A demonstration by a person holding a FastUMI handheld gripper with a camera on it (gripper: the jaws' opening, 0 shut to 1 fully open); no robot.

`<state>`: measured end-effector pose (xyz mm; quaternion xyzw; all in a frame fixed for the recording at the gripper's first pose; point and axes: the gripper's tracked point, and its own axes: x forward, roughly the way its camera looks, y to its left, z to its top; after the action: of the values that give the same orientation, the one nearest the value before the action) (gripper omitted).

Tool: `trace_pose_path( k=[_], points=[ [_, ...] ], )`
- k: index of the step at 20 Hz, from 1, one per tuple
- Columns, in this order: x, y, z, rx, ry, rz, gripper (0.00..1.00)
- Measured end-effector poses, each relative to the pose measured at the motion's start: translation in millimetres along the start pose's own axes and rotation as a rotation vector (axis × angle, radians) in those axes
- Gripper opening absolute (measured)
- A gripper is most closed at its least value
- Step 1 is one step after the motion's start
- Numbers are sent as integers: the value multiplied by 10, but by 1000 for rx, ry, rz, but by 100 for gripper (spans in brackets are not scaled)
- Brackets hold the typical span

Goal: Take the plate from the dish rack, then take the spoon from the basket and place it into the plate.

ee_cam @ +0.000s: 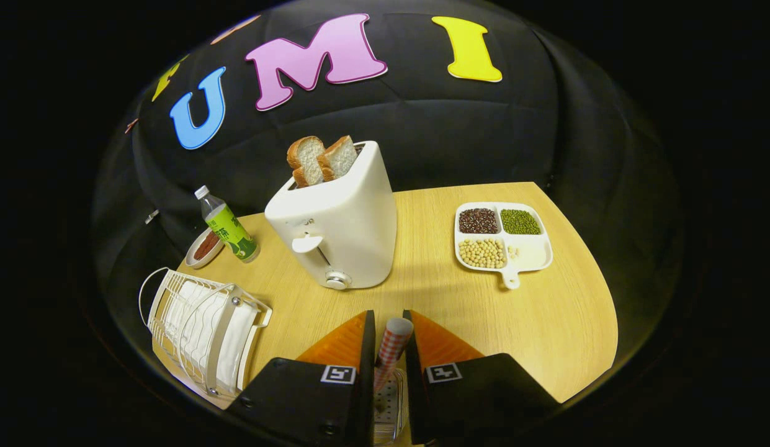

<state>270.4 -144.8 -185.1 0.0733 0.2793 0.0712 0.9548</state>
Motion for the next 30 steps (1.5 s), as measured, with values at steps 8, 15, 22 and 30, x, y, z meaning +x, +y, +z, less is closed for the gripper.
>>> trace_pose_path(
  k=[8,15,22,30],
  points=[
    [-323,146,231,-68,-76,-9,13],
    [-869,275,880,22,-194,-53,13],
    [-1692,693,1114,39,-273,-81,13],
    [-2044,1225,2,58,-169,-99,13]
  ],
)
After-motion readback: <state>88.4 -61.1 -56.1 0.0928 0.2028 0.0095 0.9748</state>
